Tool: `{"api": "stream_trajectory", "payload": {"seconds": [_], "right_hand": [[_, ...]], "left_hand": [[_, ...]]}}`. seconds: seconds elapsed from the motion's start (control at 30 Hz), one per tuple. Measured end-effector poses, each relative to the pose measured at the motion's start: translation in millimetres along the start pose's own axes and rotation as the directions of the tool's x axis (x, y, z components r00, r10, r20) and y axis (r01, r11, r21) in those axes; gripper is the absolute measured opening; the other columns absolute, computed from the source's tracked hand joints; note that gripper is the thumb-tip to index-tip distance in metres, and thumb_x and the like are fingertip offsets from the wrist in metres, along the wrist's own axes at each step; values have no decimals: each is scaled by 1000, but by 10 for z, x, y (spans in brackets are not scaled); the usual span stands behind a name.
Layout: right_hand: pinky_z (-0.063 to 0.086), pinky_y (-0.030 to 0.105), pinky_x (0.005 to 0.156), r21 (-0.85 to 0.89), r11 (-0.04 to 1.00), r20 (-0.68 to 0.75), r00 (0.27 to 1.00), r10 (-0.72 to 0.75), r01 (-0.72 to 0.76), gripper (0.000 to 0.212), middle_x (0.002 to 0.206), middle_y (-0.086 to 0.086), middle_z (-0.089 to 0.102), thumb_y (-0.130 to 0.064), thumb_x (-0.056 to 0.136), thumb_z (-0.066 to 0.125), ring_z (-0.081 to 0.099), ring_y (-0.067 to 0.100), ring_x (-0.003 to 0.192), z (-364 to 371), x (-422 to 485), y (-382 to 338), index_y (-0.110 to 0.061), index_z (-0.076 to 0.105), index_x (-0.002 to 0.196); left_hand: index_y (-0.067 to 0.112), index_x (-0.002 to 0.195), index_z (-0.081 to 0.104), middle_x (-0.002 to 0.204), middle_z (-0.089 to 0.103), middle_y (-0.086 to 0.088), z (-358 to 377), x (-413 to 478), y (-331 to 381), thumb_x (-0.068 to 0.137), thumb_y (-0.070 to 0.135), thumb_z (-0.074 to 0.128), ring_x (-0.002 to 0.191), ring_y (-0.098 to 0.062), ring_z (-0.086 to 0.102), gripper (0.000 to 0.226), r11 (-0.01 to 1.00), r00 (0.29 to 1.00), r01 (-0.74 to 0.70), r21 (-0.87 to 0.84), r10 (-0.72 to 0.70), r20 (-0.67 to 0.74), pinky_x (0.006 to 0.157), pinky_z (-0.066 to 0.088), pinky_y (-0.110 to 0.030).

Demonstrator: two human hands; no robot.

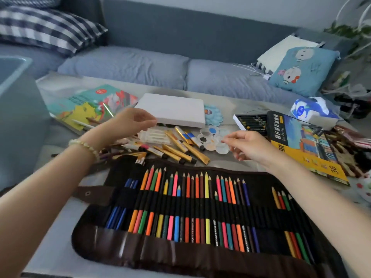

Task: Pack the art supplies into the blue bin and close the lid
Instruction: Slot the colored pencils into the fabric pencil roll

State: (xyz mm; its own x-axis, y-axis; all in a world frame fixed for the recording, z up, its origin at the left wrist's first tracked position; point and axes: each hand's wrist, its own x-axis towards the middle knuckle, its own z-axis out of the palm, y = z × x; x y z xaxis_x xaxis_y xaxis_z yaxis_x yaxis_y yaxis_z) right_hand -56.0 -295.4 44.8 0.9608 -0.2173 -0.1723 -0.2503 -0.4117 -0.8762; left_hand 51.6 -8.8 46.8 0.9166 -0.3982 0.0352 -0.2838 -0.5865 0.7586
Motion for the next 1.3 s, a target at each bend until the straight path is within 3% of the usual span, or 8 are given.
{"api": "stream_trajectory", "payload": {"seconds": [0.2,0.37,0.57,0.67,0.93,1.03,1.13,1.3], "right_hand": [[46,18,49,4,985,112,979,-173,173,12,71,0,59,-22,89,64,53,8,54,640,395,-463,-15,66,98],[45,17,46,-5,974,211,952,-222,228,18,76,4,63,-20,88,66,55,11,57,1240,616,-761,-8,63,102],[47,16,50,-70,956,302,919,-253,286,20,81,4,64,-23,90,62,56,11,62,1695,709,-958,-7,64,102],[48,19,52,-60,956,309,916,-255,286,19,81,5,64,-24,91,61,56,13,63,1754,706,-982,-8,65,101],[49,19,54,-6,974,165,961,-223,228,11,81,3,65,-19,94,56,57,11,64,1551,725,-861,-14,66,95],[49,21,56,47,981,110,975,-195,191,14,81,6,64,-16,94,53,57,12,64,1425,723,-796,-14,66,89],[49,21,55,34,977,69,974,-214,212,13,79,5,63,-15,94,54,57,13,64,1339,704,-743,-16,65,87],[46,16,52,-98,933,198,925,-324,347,10,78,0,65,-24,92,59,55,9,61,1424,618,-735,-18,66,95]], "left_hand": [[9,107,69,105,68,-7,-535,-52,-446,87,16,67,90,-15,58,21,956,991,82,283,-47,-128,80,38,-22],[14,120,63,122,63,-5,-717,-163,-604,91,10,59,106,-19,56,30,881,992,126,457,-100,-79,88,36,-23],[26,145,36,149,38,-4,-711,-109,-775,87,3,56,135,-25,35,65,771,981,97,630,-181,71,111,30,-35],[31,143,37,148,38,-1,-616,-18,-835,86,0,53,133,-25,34,66,669,987,24,743,-136,90,105,36,-43],[17,119,50,127,51,-5,-517,5,-932,99,16,41,115,-23,49,22,414,996,-54,909,-37,76,81,42,-34],[14,121,48,125,52,-6,-527,-25,-952,101,20,36,112,-24,52,24,463,996,-27,886,-63,64,78,43,-33],[12,123,45,117,57,-9,-572,-117,-884,103,28,30,100,-27,57,29,610,1000,11,792,-30,9,76,44,-36],[14,115,46,110,60,-9,-618,-346,-794,99,39,41,91,-24,56,30,820,993,43,571,-99,67,77,45,-33]]}}
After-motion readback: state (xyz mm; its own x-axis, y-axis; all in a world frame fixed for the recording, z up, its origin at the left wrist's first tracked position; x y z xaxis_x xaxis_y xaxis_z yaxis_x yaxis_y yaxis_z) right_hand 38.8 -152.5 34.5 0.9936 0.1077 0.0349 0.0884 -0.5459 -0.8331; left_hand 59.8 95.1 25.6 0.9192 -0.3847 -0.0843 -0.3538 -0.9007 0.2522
